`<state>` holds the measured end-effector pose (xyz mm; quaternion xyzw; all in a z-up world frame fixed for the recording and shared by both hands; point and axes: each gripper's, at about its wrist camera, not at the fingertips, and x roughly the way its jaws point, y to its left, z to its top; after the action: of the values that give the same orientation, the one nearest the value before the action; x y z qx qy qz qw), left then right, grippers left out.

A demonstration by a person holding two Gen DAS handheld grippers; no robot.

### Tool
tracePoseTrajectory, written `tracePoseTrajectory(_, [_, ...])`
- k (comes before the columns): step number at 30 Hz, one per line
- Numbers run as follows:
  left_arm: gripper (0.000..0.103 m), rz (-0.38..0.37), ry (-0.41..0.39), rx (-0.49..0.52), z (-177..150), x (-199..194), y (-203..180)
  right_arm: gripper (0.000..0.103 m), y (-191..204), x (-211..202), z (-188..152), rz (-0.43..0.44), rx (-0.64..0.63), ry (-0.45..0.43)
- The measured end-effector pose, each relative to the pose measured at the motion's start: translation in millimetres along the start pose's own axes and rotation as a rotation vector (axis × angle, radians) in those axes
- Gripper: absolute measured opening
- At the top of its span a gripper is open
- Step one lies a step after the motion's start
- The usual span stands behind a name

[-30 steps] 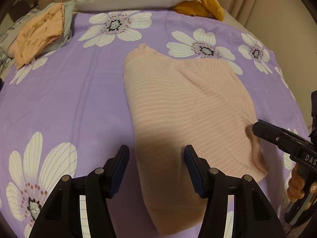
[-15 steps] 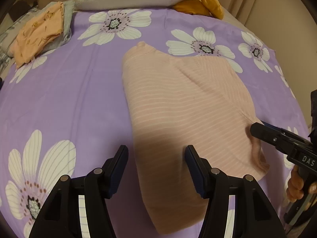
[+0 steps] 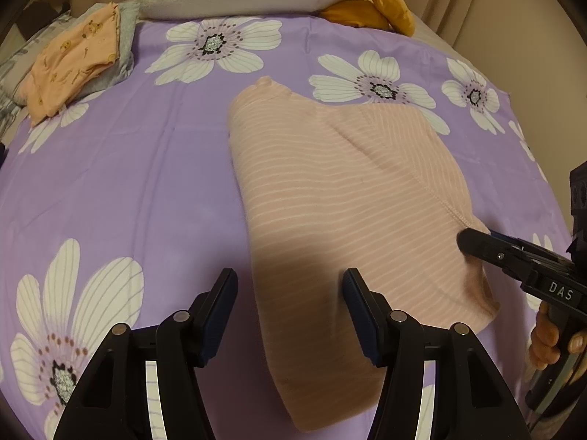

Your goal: Fold small clothes

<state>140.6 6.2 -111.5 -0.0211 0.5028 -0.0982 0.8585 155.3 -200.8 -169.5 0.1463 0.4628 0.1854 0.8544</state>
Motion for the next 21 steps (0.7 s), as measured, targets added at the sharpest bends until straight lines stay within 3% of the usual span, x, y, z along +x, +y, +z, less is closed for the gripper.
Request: tracePoseTrajectory(21, [0.059, 0.001, -0.001, -0.001, -0.8, -0.3, 0.3, 0.047, -2.2, -0.5, -2.7, 0.001, 0.007, 0.0])
